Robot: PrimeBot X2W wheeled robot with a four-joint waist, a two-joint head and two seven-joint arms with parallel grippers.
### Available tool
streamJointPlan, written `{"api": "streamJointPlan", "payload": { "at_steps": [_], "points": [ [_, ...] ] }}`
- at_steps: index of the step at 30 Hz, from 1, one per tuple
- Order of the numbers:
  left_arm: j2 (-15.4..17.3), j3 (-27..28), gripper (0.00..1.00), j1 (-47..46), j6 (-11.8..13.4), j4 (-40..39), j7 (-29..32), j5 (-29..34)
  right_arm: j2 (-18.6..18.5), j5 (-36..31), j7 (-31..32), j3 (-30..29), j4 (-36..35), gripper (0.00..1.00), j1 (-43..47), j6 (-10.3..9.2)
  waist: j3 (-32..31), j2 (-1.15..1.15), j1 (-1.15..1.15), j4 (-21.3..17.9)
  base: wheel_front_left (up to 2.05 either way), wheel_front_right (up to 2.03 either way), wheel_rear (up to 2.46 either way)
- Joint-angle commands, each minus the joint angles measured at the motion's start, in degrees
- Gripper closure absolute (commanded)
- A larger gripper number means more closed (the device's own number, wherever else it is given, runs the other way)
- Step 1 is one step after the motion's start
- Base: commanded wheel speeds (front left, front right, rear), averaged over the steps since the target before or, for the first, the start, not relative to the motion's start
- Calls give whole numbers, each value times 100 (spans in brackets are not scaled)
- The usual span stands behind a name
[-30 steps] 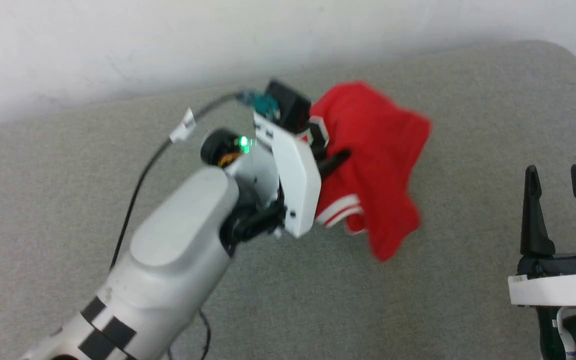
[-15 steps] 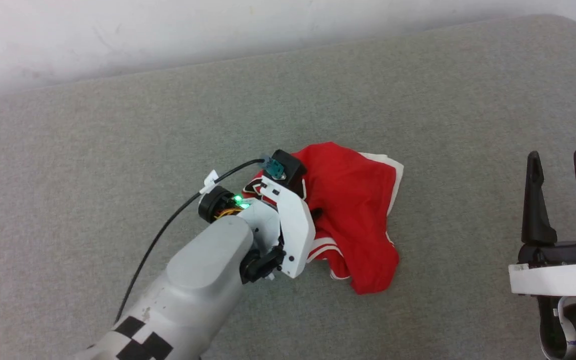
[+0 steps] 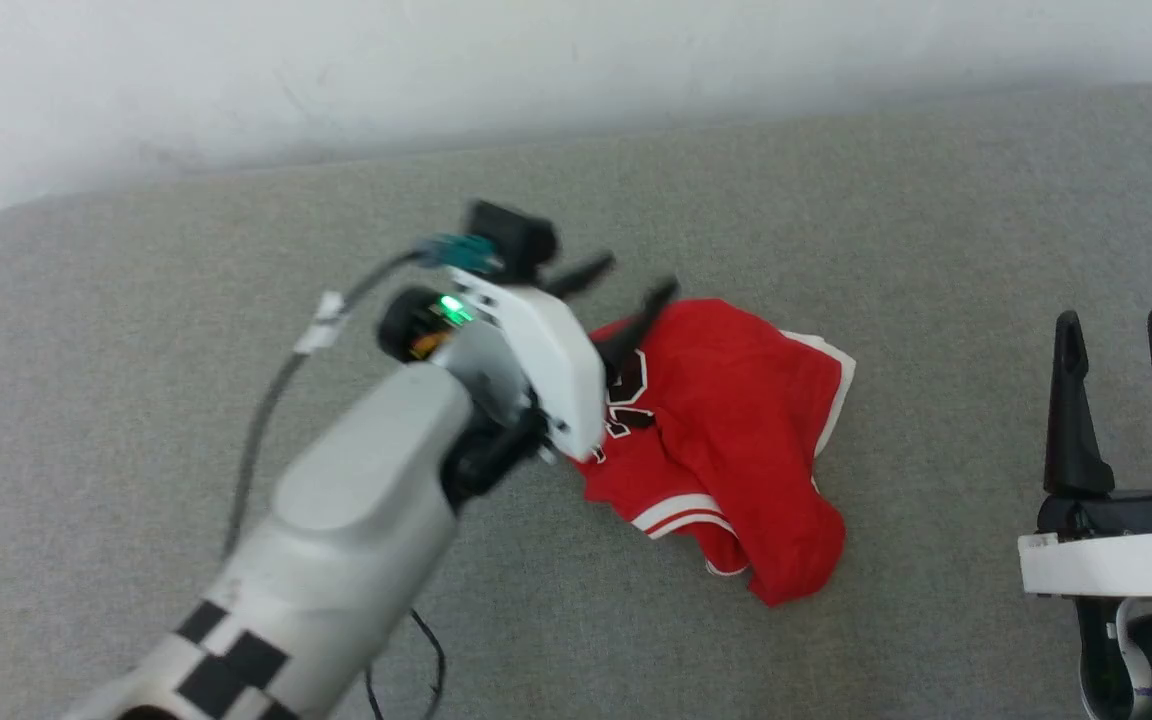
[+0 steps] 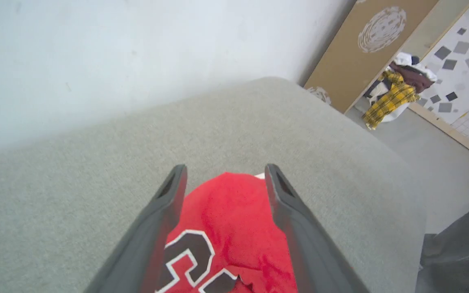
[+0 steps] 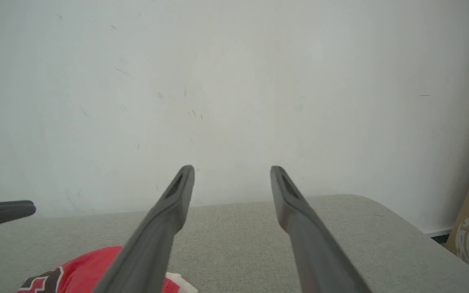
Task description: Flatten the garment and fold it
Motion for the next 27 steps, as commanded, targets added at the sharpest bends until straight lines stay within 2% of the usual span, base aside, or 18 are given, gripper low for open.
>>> {"api": "streamJointPlan", "payload": {
  "at_steps": [1,5,9,13,17,21,27],
  "points": [
    [228,192,0,76,63,-271,-281,-19,16,30,-27,-1,12,0,82,-5,-128,0,0,85,0,0,0],
    [772,623,0,581,471,-1148,-947,38,16,54,-27,-26,31,0,180,-5,-220,0,0,106,0,0,0],
    [1228,1006,0,1369,1077,-2044,-1670,221,16,80,-27,-85,56,0,326,-5,-286,0,0,142,0,0,0],
    [1472,1329,0,2284,1695,-2883,-2096,507,16,95,-27,-116,79,0,464,-5,-303,0,0,192,0,0,0],
    [1555,1779,0,3198,2147,-3672,-2192,981,16,126,-27,-95,90,0,546,-5,-293,0,0,212,0,0,0],
    [1388,2187,0,3904,2228,-4337,-2197,1516,16,164,-27,-45,109,0,608,-5,-278,0,0,235,0,0,0],
    [675,2752,0,5159,1909,-4826,-2199,2332,16,268,-27,52,269,0,702,-5,-282,0,0,265,0,0,0]
  ]
}}
